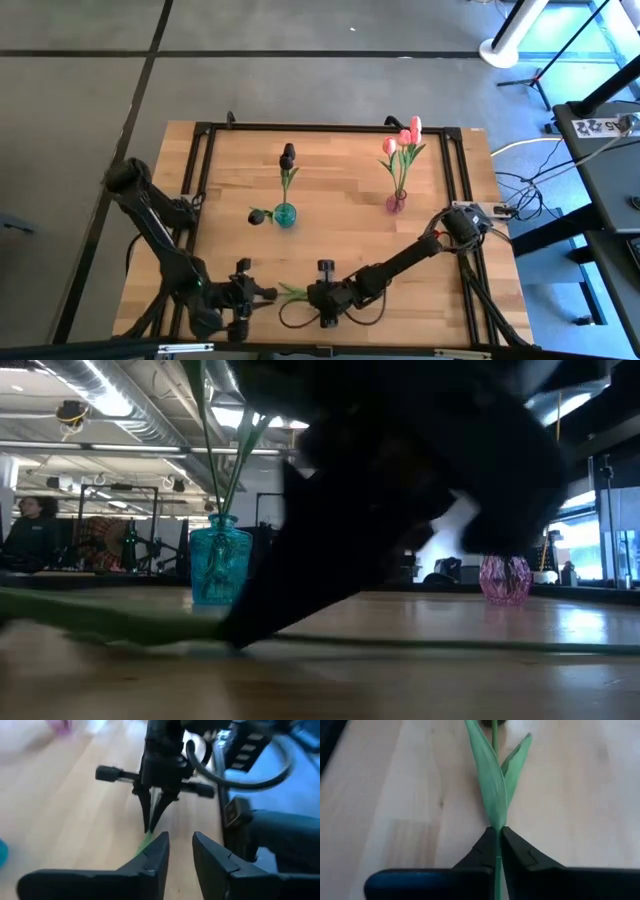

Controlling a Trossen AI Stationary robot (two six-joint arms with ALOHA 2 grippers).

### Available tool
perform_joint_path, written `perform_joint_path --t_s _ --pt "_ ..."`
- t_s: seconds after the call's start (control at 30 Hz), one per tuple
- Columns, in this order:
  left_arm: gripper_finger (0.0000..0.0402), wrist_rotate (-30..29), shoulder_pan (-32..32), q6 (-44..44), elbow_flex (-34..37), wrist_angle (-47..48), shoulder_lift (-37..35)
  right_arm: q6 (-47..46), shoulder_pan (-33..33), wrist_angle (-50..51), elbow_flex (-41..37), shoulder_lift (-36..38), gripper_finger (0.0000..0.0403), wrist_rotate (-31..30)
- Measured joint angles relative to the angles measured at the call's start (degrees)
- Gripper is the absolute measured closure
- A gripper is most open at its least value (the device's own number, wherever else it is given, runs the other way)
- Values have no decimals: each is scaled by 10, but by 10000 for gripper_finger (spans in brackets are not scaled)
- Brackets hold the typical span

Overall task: Sort flowers into vase by color
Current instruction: Put the black tulip into the blue vase

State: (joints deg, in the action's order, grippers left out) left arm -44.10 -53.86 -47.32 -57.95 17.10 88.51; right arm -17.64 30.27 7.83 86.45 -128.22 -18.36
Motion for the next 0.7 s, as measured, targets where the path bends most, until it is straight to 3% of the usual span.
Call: perform_joint_path --t_s 0.1,0.23,0.37,0.5,0.7 --pt "300 -12 -15 49 0 0 -49 1 27 21 -2 40 397 -58" --pt "283 -94 -58 91 0 -8 -91 -8 88 40 2 108 395 -131" --pt "280 -163 -90 104 0 -11 -87 -1 162 10 0 151 398 -255" --pt "280 -183 -87 118 0 -63 -47 45 217 -71 2 172 399 -395" --pt "280 -195 -33 181 0 -228 37 117 220 -167 1 171 400 -418"
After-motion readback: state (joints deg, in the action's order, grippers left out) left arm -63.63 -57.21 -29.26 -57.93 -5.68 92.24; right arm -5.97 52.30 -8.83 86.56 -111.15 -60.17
